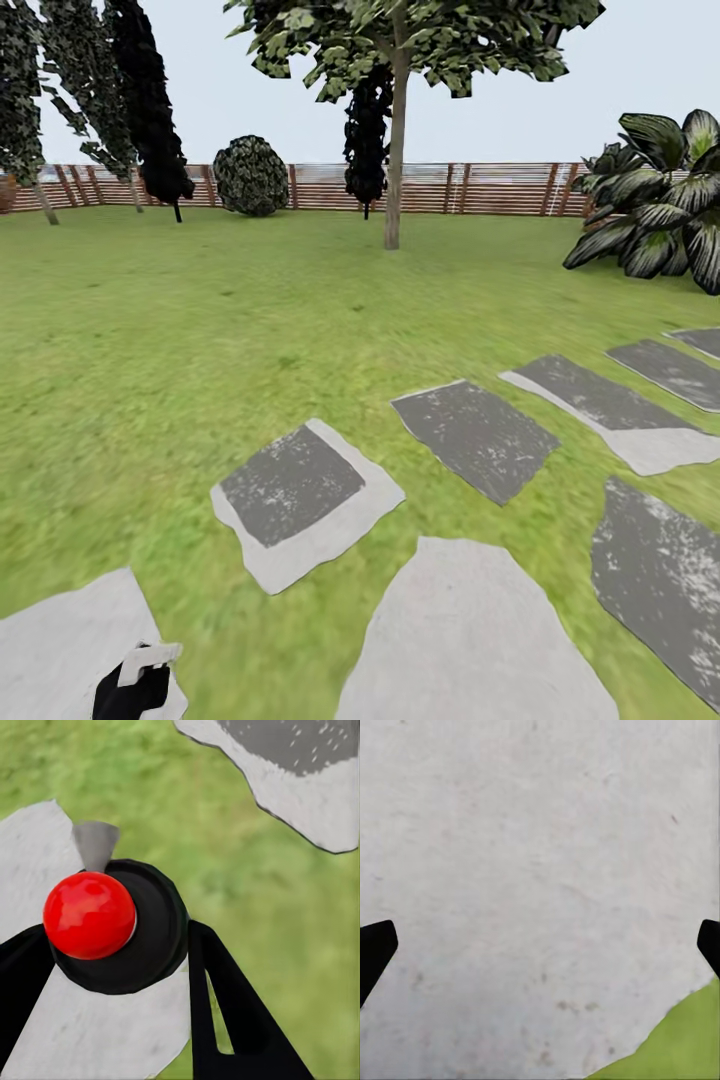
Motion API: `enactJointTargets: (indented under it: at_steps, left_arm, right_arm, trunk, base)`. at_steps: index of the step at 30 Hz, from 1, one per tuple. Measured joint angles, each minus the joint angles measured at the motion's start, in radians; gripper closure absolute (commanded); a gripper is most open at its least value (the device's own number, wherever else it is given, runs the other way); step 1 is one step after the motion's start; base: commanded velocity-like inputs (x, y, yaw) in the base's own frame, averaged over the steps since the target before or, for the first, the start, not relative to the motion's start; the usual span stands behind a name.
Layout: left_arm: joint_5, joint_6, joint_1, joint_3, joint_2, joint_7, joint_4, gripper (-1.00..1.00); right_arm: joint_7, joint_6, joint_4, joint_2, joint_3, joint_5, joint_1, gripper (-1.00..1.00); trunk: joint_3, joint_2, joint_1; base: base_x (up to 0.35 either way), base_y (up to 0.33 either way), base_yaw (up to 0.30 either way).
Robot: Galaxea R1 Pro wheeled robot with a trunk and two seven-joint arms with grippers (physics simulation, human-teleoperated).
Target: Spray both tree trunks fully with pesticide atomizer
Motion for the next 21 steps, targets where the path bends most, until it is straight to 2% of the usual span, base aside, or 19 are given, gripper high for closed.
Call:
enactJointTargets:
  at_steps: [21]
  left_arm:
    - [0.000,0.000,0.000,0.000,0.000,0.000,0.000,1.00]
  right_arm:
    - [0.000,0.000,0.000,0.000,0.000,0.000,0.000,-1.00]
  trunk:
    - [0.000,0.000,0.000]
  base:
    - [0.338,0.000,0.000]
